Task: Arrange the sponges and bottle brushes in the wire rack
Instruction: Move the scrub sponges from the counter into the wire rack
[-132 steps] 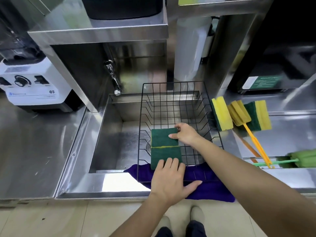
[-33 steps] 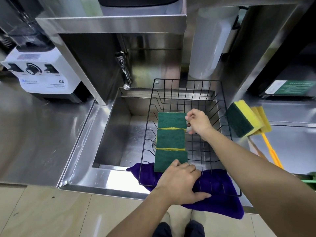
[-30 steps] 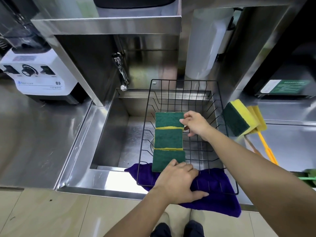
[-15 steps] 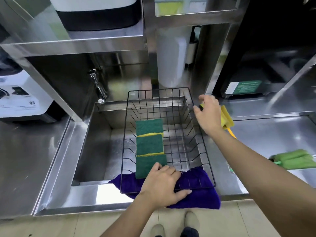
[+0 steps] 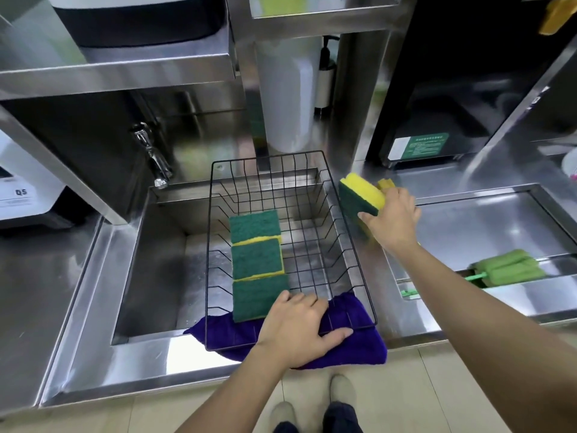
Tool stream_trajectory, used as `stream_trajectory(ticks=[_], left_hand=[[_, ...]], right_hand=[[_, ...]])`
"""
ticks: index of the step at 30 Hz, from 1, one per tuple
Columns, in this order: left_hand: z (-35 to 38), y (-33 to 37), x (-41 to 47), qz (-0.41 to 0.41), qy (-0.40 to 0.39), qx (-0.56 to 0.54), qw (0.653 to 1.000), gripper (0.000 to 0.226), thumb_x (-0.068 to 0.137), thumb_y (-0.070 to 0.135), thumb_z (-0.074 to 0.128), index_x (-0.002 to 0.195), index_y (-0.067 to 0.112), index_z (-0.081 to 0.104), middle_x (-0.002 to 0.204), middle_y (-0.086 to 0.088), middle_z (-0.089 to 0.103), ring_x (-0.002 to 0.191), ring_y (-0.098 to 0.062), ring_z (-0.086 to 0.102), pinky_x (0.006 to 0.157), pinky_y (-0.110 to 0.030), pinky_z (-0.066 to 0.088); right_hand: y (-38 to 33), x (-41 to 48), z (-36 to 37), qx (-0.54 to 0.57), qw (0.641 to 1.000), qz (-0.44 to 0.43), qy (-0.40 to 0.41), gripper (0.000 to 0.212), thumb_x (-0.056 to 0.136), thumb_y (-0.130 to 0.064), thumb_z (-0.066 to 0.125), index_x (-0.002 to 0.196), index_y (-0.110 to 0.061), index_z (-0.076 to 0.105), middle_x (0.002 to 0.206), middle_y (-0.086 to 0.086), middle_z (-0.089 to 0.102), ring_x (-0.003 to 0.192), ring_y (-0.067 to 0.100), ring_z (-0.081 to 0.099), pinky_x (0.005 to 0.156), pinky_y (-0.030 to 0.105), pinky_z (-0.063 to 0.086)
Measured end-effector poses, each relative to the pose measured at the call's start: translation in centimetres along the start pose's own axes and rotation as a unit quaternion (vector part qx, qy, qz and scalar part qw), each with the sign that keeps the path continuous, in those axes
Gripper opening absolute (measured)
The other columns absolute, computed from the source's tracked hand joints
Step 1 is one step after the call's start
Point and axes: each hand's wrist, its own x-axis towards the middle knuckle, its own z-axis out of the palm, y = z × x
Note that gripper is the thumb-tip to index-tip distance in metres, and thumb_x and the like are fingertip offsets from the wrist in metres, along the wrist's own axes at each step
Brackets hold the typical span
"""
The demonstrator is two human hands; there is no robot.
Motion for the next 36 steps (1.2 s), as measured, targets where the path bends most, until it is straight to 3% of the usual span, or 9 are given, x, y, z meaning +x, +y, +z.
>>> stream_trajectory(ticks=[2, 5, 9, 12, 20, 24, 27, 32, 36], left_hand=[[0.0, 0.0, -0.1, -0.001, -0.003, -0.005, 1.000, 0.079, 0.078, 0.074, 0.013, 0.109, 0.016, 0.057, 0.103, -0.001, 0.063, 0.094, -0.021, 0.053, 0.087, -0.036, 0.030], [0.0, -0.1, -0.1, -0.001, -0.008, -0.023, 1.000, 0.077, 0.079, 0.072, 0.014, 0.109, 0.016, 0.056, 0.105, -0.002, 0.062, 0.096, -0.021, 0.052, 0.087, -0.036, 0.030], [0.0, -0.3, -0.1, -0.002, -0.007, -0.038, 0.999, 0.075, 0.081, 0.072, 0.017, 0.110, 0.015, 0.056, 0.106, -0.003, 0.062, 0.098, -0.021, 0.052, 0.089, -0.037, 0.030], [0.0, -0.3, 0.0, -0.005, -0.009, -0.050, 0.999, 0.075, 0.080, 0.071, 0.017, 0.111, 0.014, 0.056, 0.106, -0.005, 0.063, 0.098, -0.022, 0.052, 0.091, -0.038, 0.031], [-0.4, -0.4, -0.1, -0.003, 0.018, -0.070, 0.997, 0.056, 0.087, 0.061, 0.046, 0.100, 0.008, 0.060, 0.095, -0.010, 0.065, 0.087, -0.027, 0.054, 0.085, -0.041, 0.036], [-0.4, -0.3, -0.2, 0.000, 0.025, -0.056, 0.998, 0.056, 0.086, 0.061, 0.047, 0.095, 0.007, 0.061, 0.089, -0.010, 0.064, 0.082, -0.026, 0.054, 0.083, -0.040, 0.037], [-0.5, -0.3, -0.2, -0.003, 0.014, -0.056, 0.998, 0.058, 0.088, 0.060, 0.045, 0.098, 0.006, 0.060, 0.091, -0.011, 0.063, 0.084, -0.027, 0.053, 0.084, -0.041, 0.036], [-0.4, -0.3, -0.1, -0.003, 0.001, -0.047, 0.999, 0.060, 0.088, 0.061, 0.043, 0.104, 0.005, 0.058, 0.099, -0.014, 0.063, 0.090, -0.029, 0.053, 0.087, -0.043, 0.036], [-0.3, -0.5, -0.1, -0.007, -0.006, -0.053, 0.999, 0.060, 0.088, 0.060, 0.044, 0.105, 0.004, 0.057, 0.101, -0.015, 0.062, 0.092, -0.030, 0.052, 0.087, -0.044, 0.036]], right_hand=[[-1.1, 0.2, -0.4, 0.138, 0.990, 0.014, 0.014, 0.058, 0.075, -0.027, 0.073, 0.124, -0.009, 0.046, 0.123, 0.015, 0.051, 0.117, 0.032, 0.048, 0.100, 0.048, 0.039], [-3.1, 0.6, -1.3, 0.358, 0.933, 0.037, -0.008, 0.049, 0.075, -0.029, 0.071, 0.117, -0.022, 0.048, 0.109, -0.001, 0.059, 0.107, 0.023, 0.057, 0.095, 0.049, 0.049], [-5.9, 1.2, -0.9, 0.469, 0.879, 0.062, -0.057, 0.049, 0.079, -0.026, 0.070, 0.112, -0.023, 0.034, 0.114, 0.005, 0.054, 0.104, 0.027, 0.062, 0.066, 0.039, 0.062], [-7.9, 1.5, 0.5, 0.488, 0.865, 0.085, -0.078, 0.041, 0.082, -0.020, 0.069, 0.104, -0.017, 0.034, 0.098, -0.002, 0.052, 0.092, 0.024, 0.062, 0.050, 0.029, 0.056], [-11.0, 2.7, 5.4, 0.517, 0.827, 0.128, -0.178, 0.034, 0.081, -0.006, 0.064, 0.111, -0.016, 0.052, 0.109, 0.007, 0.058, 0.099, 0.024, 0.059, 0.069, 0.029, 0.053], [-12.6, 3.3, 7.3, 0.488, 0.840, 0.135, -0.192, 0.033, 0.085, -0.015, 0.065, 0.109, -0.013, 0.042, 0.093, -0.004, 0.054, 0.096, 0.018, 0.054, 0.076, 0.025, 0.049], [-13.5, 4.2, 8.7, 0.448, 0.862, 0.119, -0.203, 0.041, 0.085, -0.021, 0.065, 0.121, -0.009, 0.047, 0.115, 0.005, 0.056, 0.106, 0.019, 0.051, 0.096, 0.031, 0.043], [-14.8, 4.5, 10.4, 0.416, 0.871, 0.098, -0.242, 0.039, 0.089, -0.017, 0.059, 0.124, -0.002, 0.052, 0.112, 0.007, 0.056, 0.101, 0.017, 0.049, 0.088, 0.025, 0.038], [-15.1, 4.2, 11.4, 0.376, 0.878, 0.098, -0.280, 0.045, 0.089, -0.020, 0.060, 0.128, -0.001, 0.051, 0.118, 0.004, 0.058, 0.110, 0.020, 0.055, 0.105, 0.031, 0.040]])
